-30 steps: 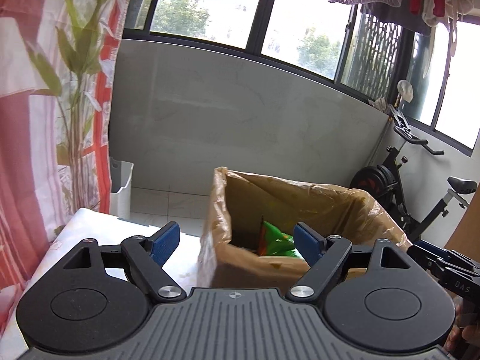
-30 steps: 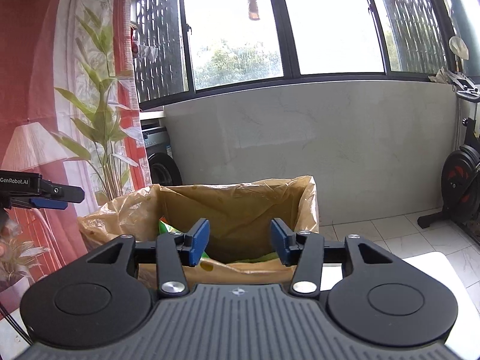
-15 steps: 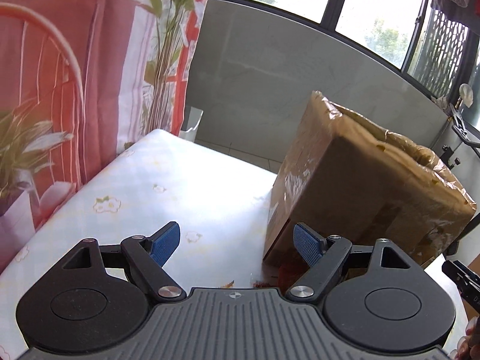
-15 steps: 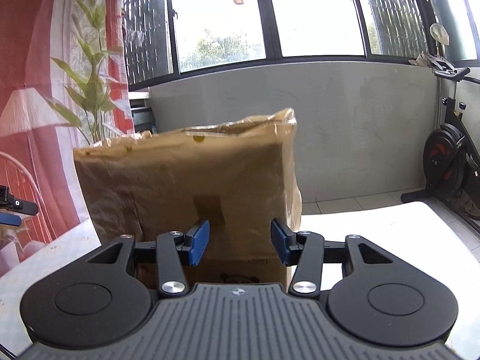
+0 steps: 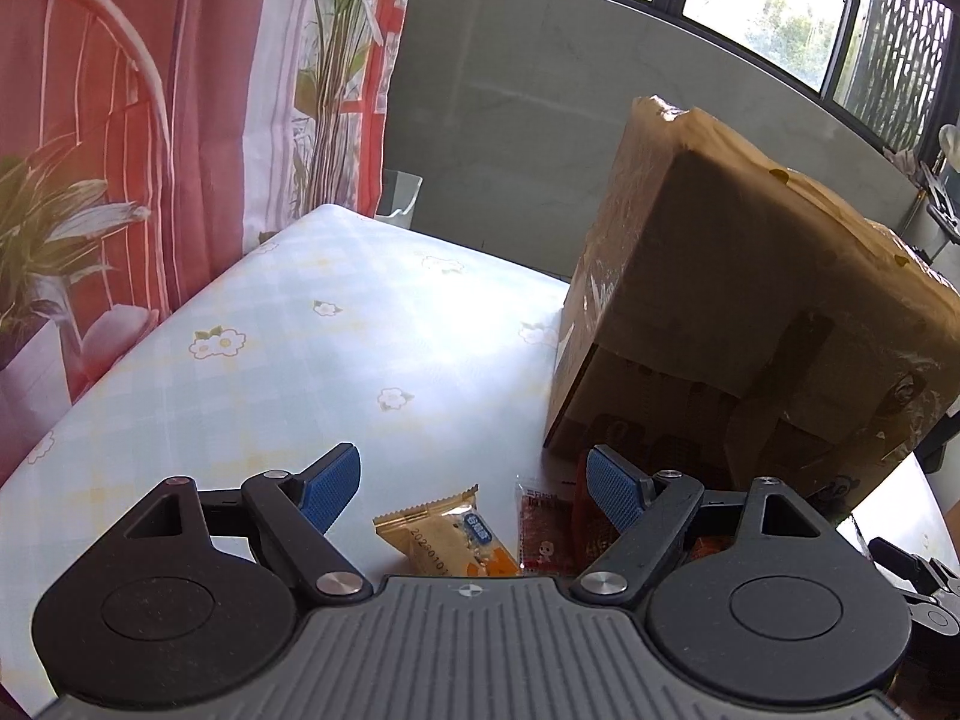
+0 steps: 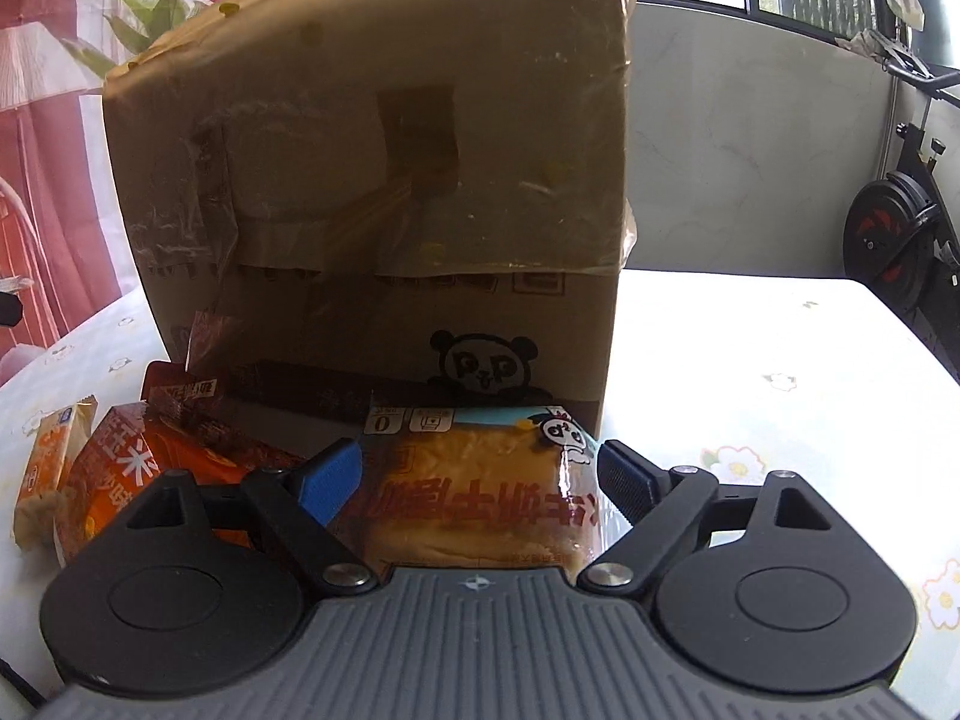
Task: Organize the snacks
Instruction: 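Grasp the bread loaf packet with right tool while left tool grasps orange biscuit bar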
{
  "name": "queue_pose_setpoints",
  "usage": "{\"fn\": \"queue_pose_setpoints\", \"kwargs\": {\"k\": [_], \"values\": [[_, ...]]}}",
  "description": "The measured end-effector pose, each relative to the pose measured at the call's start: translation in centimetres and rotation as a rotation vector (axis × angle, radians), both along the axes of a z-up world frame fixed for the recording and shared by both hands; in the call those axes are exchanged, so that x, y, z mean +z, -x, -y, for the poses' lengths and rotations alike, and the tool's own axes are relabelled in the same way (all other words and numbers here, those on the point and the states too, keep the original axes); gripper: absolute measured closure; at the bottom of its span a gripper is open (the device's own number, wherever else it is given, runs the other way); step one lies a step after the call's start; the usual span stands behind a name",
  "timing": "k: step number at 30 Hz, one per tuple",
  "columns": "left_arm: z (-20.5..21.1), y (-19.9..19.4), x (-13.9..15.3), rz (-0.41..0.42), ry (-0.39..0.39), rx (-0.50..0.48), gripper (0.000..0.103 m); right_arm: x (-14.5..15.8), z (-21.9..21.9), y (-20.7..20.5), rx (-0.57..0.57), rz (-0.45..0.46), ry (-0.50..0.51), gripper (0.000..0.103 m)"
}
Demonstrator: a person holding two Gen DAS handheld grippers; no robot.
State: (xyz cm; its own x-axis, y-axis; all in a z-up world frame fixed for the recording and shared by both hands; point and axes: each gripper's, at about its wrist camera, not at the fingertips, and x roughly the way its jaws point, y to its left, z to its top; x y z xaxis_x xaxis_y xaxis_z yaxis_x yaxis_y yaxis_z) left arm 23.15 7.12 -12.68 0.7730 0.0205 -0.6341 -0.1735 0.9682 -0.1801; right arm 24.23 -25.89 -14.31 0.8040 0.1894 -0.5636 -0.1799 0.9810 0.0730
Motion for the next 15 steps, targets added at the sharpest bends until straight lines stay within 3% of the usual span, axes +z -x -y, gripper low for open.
{"fn": "queue_pose_setpoints", "kwargs": {"k": [5, 15], "values": [[0.0, 0.2, -0.7, -0.021, 0.002, 0.009, 0.018, -0.7, 0.7, 0.4, 0.004, -0.010, -0.019, 0.011], [0.4, 0.6, -1.5, -0.045, 0.003, 0.004, 0.018, -1.0, -0.6, 0.4, 0.014, -0.023, 0.041, 0.011]]}}
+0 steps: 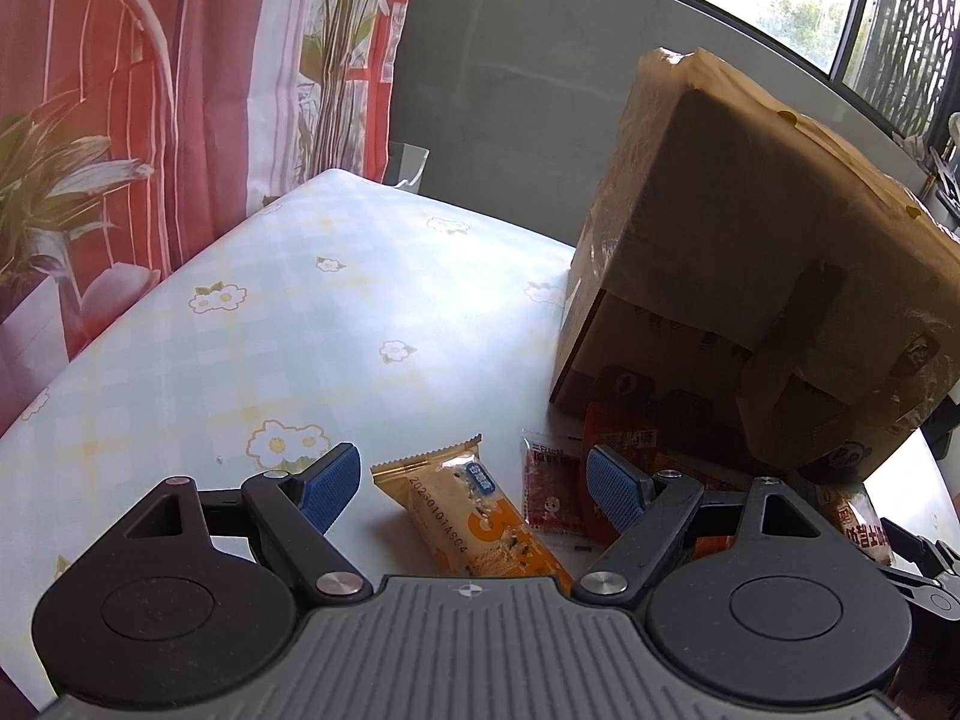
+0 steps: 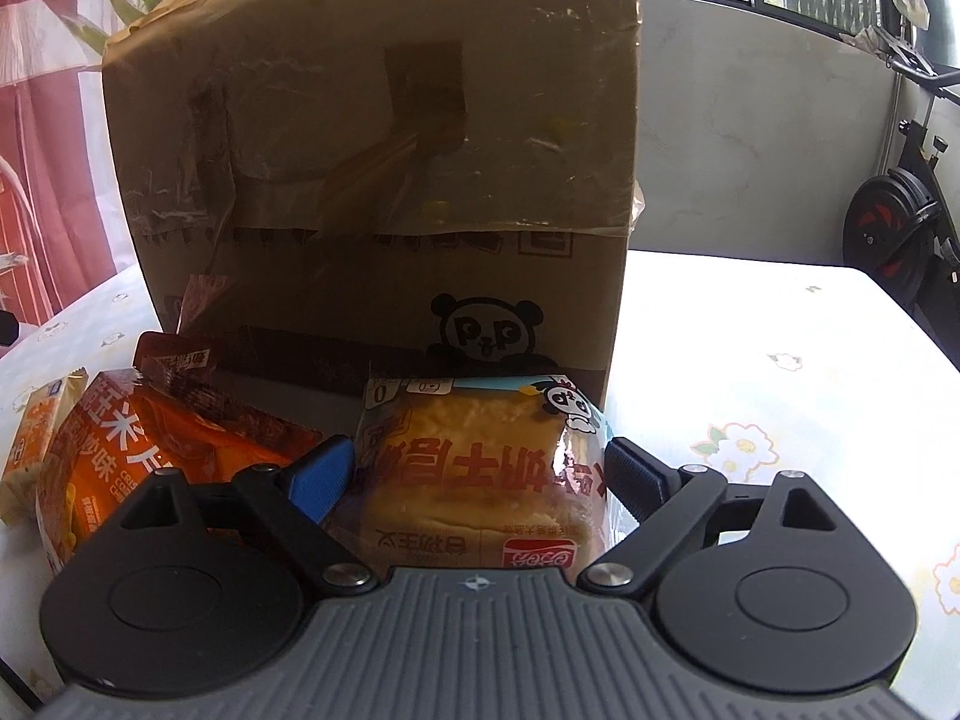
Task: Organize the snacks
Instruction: 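Grasp the bread loaf packet with right tool while left tool grasps orange biscuit bar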
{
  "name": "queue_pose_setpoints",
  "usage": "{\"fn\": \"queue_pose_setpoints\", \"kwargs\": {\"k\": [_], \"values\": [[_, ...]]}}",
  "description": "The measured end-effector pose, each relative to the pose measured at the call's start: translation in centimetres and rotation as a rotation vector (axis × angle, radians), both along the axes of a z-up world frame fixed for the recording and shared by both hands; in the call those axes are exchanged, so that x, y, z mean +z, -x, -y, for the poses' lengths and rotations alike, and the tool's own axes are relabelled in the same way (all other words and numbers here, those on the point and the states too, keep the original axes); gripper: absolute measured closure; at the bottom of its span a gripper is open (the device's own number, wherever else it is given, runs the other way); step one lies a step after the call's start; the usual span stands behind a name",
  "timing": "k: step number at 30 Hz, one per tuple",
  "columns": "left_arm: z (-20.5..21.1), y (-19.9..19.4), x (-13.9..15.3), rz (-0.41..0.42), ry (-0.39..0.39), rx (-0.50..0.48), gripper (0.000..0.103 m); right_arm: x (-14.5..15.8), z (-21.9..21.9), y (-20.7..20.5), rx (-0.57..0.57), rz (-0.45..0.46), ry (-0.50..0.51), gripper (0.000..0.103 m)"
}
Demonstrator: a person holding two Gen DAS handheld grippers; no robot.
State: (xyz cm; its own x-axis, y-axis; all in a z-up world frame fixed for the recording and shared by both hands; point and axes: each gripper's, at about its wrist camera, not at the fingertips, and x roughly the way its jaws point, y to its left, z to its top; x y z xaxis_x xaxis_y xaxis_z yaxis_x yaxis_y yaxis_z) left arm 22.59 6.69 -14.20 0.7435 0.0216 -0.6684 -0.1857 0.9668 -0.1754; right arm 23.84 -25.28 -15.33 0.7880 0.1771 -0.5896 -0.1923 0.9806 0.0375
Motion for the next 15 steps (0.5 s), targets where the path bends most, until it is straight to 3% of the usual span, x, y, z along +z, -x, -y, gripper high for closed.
{"fn": "queue_pose_setpoints", "kwargs": {"k": [4, 6, 15], "values": [[0.0, -0.1, -0.4, -0.015, 0.002, -0.002, 0.018, -0.1, -0.7, -0.3, 0.021, 0.001, 0.021, 0.013], [0.0, -0.2, -0.6, -0.021, 0.003, -0.005, 0.018, -0.2, -1.0, -0.2, 0.022, 0.009, 0.044, 0.021], [0.6, -1.0, -2.1, -0.084, 0.005, -0.005, 0.018, -0.3, -0.6, 0.0, 0.029, 0.020, 0.026, 0.026]]}}
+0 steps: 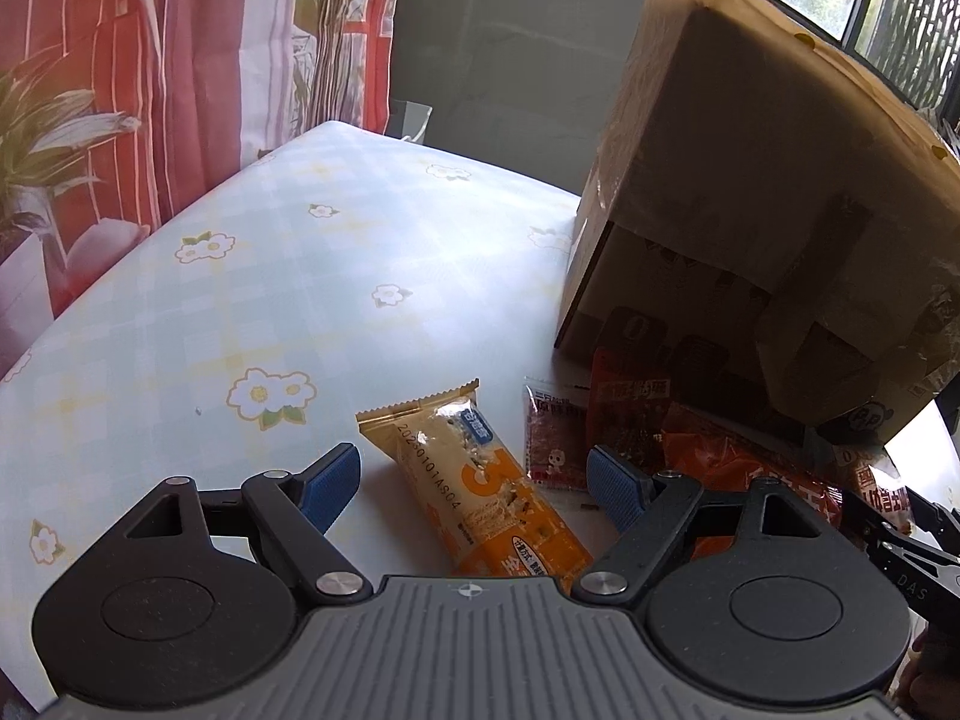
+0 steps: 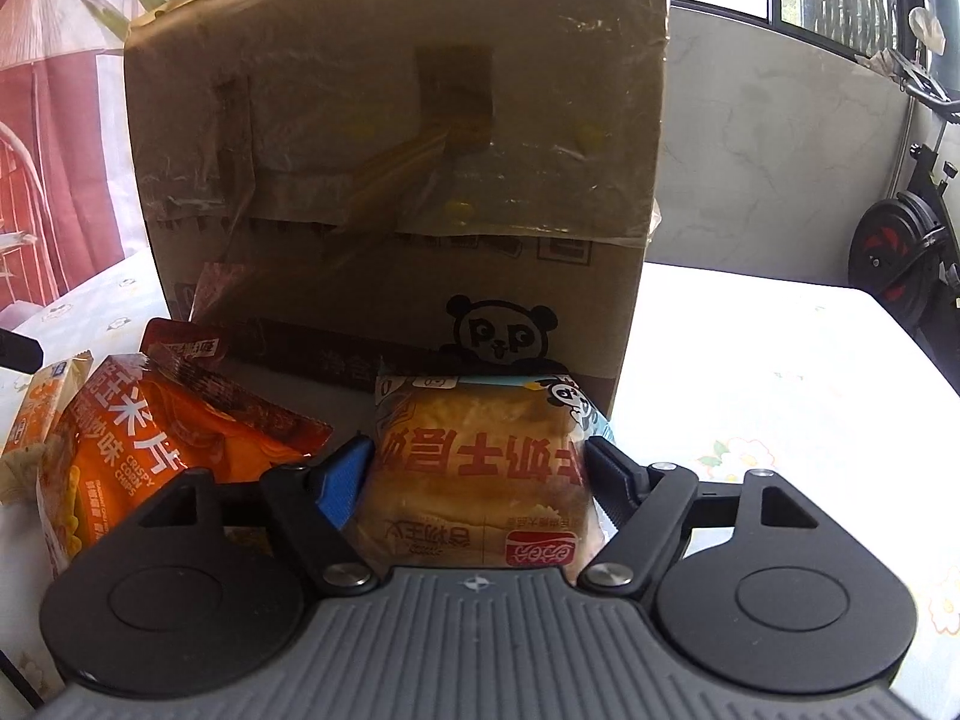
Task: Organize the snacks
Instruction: 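Grasp the bread loaf packet with right tool while left tool grasps orange biscuit bar, then carry bread and biscuit bar over the box and open both tools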
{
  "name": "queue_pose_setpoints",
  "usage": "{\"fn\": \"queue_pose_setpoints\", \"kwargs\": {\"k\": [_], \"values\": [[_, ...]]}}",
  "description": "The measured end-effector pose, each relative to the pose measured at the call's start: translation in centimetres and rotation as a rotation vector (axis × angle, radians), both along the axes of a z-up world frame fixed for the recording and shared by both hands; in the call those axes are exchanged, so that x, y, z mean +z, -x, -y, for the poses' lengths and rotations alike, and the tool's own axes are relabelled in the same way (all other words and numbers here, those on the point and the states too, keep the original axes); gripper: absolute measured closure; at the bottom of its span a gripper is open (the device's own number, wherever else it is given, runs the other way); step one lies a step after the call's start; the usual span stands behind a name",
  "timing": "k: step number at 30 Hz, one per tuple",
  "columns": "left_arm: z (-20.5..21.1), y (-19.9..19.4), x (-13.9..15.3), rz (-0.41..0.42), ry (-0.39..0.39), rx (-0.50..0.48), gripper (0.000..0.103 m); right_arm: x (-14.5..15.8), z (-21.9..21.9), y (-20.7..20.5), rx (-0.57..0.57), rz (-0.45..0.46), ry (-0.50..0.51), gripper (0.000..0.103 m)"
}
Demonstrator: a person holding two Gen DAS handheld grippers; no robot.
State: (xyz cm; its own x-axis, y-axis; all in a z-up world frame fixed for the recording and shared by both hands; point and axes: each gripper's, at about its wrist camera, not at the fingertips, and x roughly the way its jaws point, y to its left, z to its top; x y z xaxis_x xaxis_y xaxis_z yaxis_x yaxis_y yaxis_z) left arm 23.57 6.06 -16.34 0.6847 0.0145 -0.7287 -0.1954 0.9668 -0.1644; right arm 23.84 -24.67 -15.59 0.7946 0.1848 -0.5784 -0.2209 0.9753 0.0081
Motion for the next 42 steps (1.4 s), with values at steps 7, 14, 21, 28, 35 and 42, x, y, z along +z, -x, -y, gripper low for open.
{"fn": "queue_pose_setpoints", "kwargs": {"k": [7, 14, 21, 28, 35, 42], "values": [[0.7, -1.1, -1.5, -0.058, -0.029, 0.020, 0.027, 0.2, 0.0, 0.3, 0.012, 0.002, -0.001, 0.026], [1.0, 0.0, -1.8, -0.045, 0.003, -0.023, 0.052, 0.2, 0.1, 0.4, 0.014, 0.003, -0.002, 0.026], [1.7, 0.8, -1.9, -0.040, -0.012, -0.033, 0.053, 0.2, 0.1, 0.4, 0.014, 0.003, -0.002, 0.026], [1.7, 1.1, -2.0, -0.046, -0.012, -0.033, 0.054, 0.3, -0.2, 0.6, 0.022, 0.005, 0.002, 0.026], [1.4, 1.3, -1.9, -0.039, 0.010, -0.032, 0.060, 0.3, -0.5, 0.8, 0.042, 0.007, 0.003, 0.026], [1.1, 2.2, -1.1, 0.008, 0.004, -0.031, 0.061, 0.9, 0.5, 1.8, 0.057, 0.006, -0.029, 0.028]]}}
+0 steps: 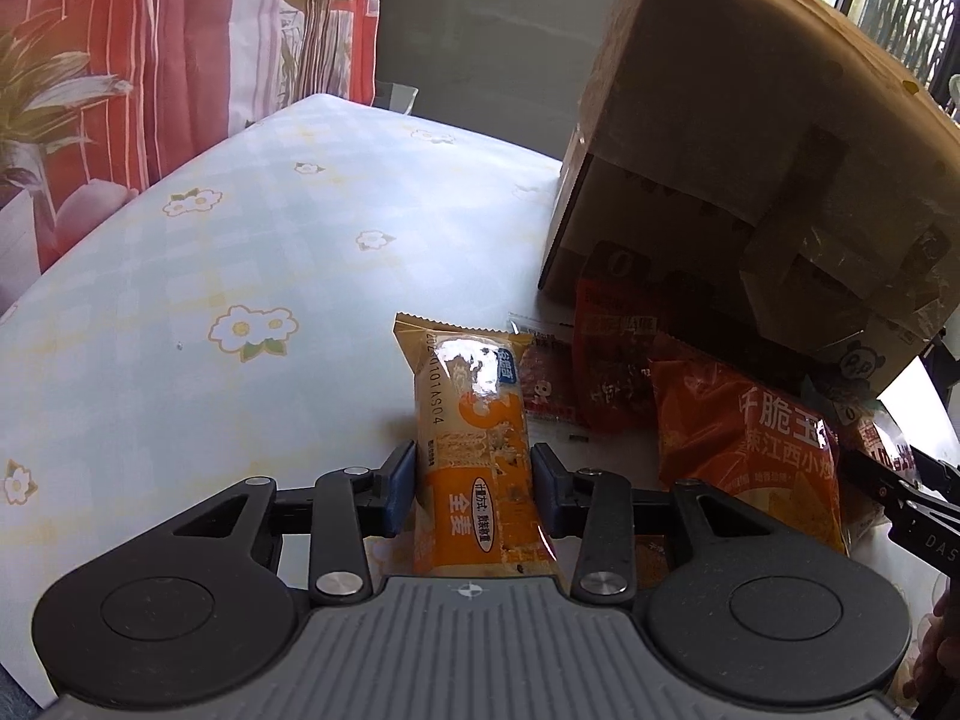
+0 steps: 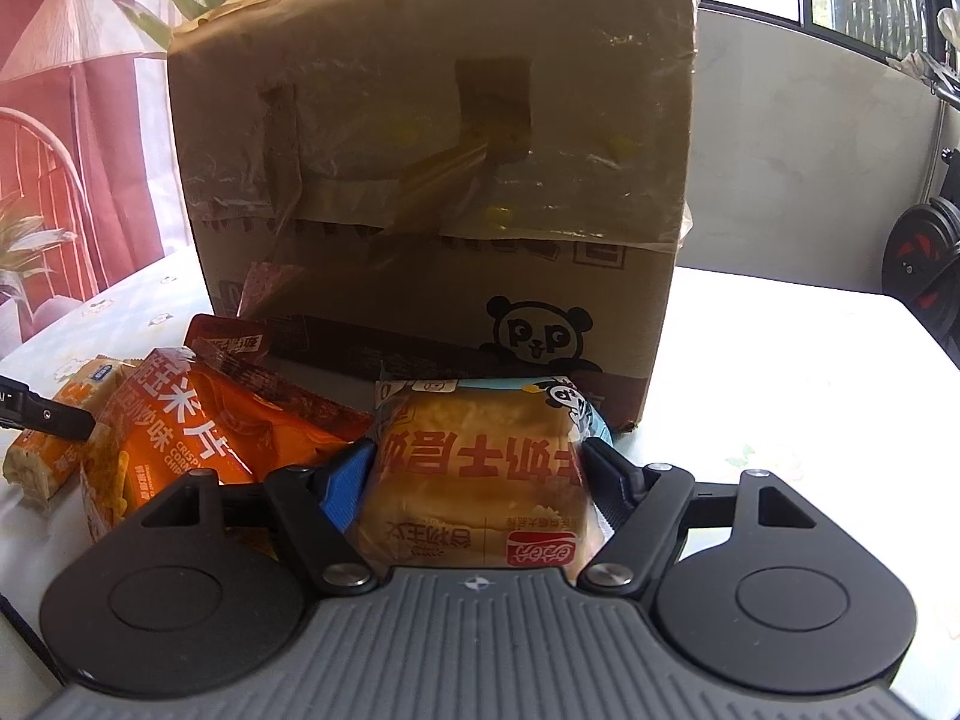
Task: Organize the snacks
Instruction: 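Carry bread and biscuit bar over the box and open both tools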
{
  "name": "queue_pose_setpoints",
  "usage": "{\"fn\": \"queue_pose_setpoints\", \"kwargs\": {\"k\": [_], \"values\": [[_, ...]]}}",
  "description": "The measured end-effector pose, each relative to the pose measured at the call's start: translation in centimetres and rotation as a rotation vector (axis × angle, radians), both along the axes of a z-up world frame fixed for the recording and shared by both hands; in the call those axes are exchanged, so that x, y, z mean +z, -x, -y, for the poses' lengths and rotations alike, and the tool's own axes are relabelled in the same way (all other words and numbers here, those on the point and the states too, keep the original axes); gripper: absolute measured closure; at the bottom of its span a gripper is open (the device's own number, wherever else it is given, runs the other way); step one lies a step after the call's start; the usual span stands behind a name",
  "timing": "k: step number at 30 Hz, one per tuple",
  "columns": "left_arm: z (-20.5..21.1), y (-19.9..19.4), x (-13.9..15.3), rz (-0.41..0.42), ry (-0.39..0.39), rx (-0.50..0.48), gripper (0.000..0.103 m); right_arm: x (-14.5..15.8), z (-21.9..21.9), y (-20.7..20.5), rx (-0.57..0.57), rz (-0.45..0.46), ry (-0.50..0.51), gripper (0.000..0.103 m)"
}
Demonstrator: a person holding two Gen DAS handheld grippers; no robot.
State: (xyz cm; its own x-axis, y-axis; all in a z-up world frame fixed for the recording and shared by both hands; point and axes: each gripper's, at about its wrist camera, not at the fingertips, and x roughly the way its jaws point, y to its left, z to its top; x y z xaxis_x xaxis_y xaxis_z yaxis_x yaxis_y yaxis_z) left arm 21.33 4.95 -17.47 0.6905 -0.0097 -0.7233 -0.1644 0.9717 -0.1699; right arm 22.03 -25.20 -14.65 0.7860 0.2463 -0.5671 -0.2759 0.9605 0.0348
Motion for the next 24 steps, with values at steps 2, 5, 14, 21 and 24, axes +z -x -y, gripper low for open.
{"fn": "queue_pose_setpoints", "kwargs": {"k": [2, 5, 14, 21, 24], "values": [[0.0, 0.2, 0.7, 0.037, -0.014, -0.003, 0.061, 0.4, 1.1, 1.0, -0.028, 0.005, -0.029, 0.028], [0.0, 0.3, 1.6, 0.079, -0.015, -0.009, 0.061, 1.2, 3.1, 2.2, -0.084, 0.003, -0.080, 0.028], [0.7, 0.9, 5.4, 0.201, -0.049, -0.049, 0.061, 6.3, 5.4, 4.7, -0.113, 0.125, -0.137, 0.028], [1.1, 0.7, 11.2, 0.353, -0.064, -0.079, 0.061, 12.1, 4.5, 3.6, -0.057, 0.304, -0.149, 0.028], [1.6, -0.5, 13.8, 0.406, -0.065, -0.110, 0.061, 14.6, 4.1, 2.2, -0.029, 0.364, -0.158, 0.028]]}}
